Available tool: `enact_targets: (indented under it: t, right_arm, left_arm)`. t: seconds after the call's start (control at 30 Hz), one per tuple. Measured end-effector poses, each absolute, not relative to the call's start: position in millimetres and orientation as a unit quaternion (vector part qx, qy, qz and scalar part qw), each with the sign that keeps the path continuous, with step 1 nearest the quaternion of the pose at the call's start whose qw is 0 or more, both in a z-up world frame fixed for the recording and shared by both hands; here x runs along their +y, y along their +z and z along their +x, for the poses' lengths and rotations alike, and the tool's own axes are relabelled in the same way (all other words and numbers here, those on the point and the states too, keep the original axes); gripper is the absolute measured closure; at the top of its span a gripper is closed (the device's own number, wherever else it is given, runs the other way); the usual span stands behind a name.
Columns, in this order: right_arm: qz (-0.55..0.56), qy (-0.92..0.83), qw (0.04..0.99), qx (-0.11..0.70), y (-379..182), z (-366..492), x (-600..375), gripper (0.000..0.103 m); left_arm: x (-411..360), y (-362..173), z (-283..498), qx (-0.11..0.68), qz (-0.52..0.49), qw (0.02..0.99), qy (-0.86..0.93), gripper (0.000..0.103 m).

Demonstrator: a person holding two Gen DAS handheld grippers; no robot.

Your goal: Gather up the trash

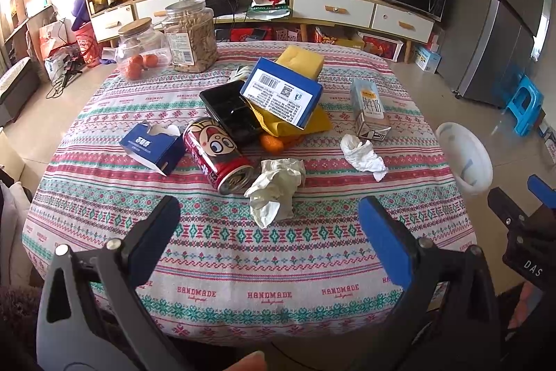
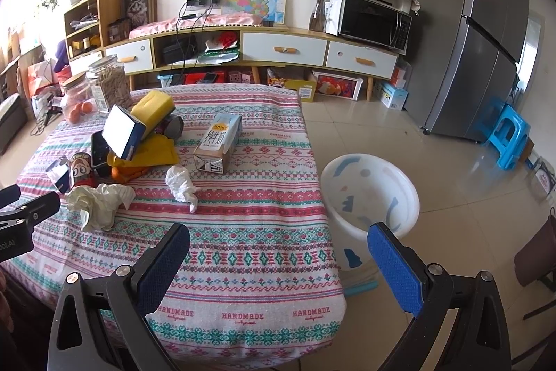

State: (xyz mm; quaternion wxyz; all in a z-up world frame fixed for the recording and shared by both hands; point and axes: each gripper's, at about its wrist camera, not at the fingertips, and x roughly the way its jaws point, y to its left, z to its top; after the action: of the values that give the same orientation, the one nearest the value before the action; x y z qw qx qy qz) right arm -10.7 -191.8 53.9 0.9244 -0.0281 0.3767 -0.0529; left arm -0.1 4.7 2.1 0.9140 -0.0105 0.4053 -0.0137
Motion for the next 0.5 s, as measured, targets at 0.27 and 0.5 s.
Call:
enact_targets:
  t: [0.27, 0.5]
  right_arm:
    - [-0.029, -0.054, 0.924, 0.377, 52.9, -10.5, -190.4, 0.0]
    - [-0.028, -0.054, 0.924, 0.376, 53.1, -10.7, -191.5, 0.0]
  left_arm:
    - [5.9, 2.0, 0.1, 0.405, -0.012, 0.914, -0.013, 0.001]
    - [6.5, 1.9, -0.4, 0.404, -0.012, 0.915, -0.013, 0.001]
